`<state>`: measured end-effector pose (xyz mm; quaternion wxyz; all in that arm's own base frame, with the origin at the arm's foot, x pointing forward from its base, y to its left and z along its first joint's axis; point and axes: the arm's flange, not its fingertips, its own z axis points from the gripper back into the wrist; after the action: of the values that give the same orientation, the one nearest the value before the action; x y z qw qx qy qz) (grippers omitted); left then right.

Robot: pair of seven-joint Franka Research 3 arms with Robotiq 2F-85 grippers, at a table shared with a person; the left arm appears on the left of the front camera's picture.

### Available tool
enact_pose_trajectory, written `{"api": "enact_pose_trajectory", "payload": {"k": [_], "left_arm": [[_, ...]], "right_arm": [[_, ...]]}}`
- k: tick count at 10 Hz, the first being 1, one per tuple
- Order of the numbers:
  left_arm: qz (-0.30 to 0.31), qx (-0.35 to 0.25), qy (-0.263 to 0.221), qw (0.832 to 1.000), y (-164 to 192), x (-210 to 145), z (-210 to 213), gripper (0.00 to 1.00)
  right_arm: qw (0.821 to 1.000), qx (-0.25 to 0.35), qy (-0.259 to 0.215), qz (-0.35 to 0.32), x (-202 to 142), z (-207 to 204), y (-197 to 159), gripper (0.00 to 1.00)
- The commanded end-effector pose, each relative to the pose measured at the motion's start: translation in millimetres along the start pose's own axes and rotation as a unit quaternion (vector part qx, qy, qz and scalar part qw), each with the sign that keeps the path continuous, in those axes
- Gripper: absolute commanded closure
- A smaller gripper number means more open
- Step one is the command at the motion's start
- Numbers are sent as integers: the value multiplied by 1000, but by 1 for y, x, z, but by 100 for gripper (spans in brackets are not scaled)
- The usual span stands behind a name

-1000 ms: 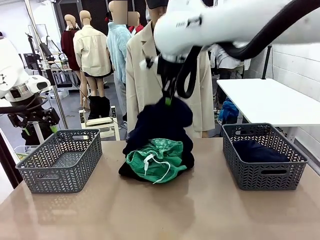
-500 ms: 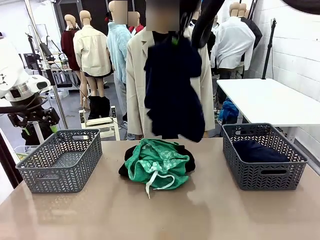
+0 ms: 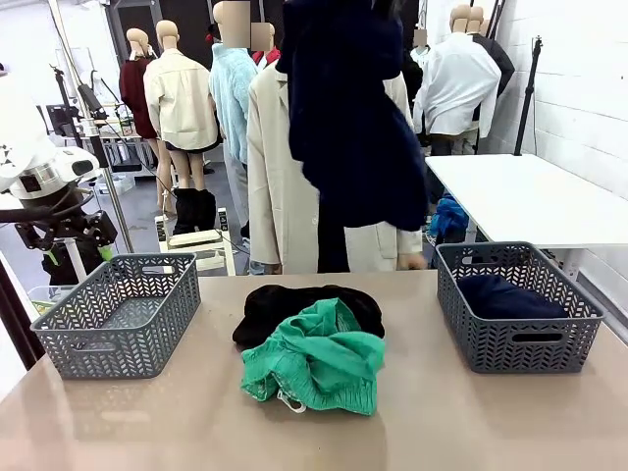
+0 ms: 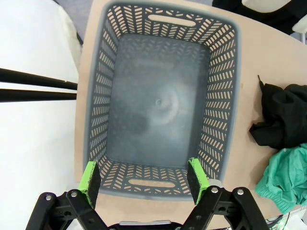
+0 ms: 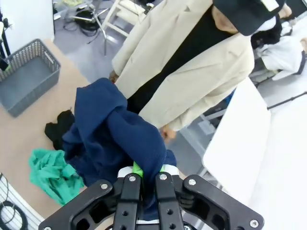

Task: Sort the tops and bottoms.
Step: Sort the clothes according to human instructions.

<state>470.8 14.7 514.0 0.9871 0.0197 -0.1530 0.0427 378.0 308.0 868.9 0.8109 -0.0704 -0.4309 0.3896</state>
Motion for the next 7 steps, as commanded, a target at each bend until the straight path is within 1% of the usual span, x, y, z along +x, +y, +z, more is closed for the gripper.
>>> {"api": "enact_pose_trajectory", "payload": {"k": [1, 2, 7], "left_arm": [[2, 9, 2, 1000, 1, 1, 2, 6], [2, 9, 2, 1000, 1, 1, 2, 6], [2, 9, 2, 1000, 1, 1, 2, 6]], "right_arm": [[1000, -7, 2, -11, 2, -3, 6, 100], [1000, 0, 0, 0, 0, 0, 0, 100], [1000, 0, 0, 0, 0, 0, 0, 100]]}}
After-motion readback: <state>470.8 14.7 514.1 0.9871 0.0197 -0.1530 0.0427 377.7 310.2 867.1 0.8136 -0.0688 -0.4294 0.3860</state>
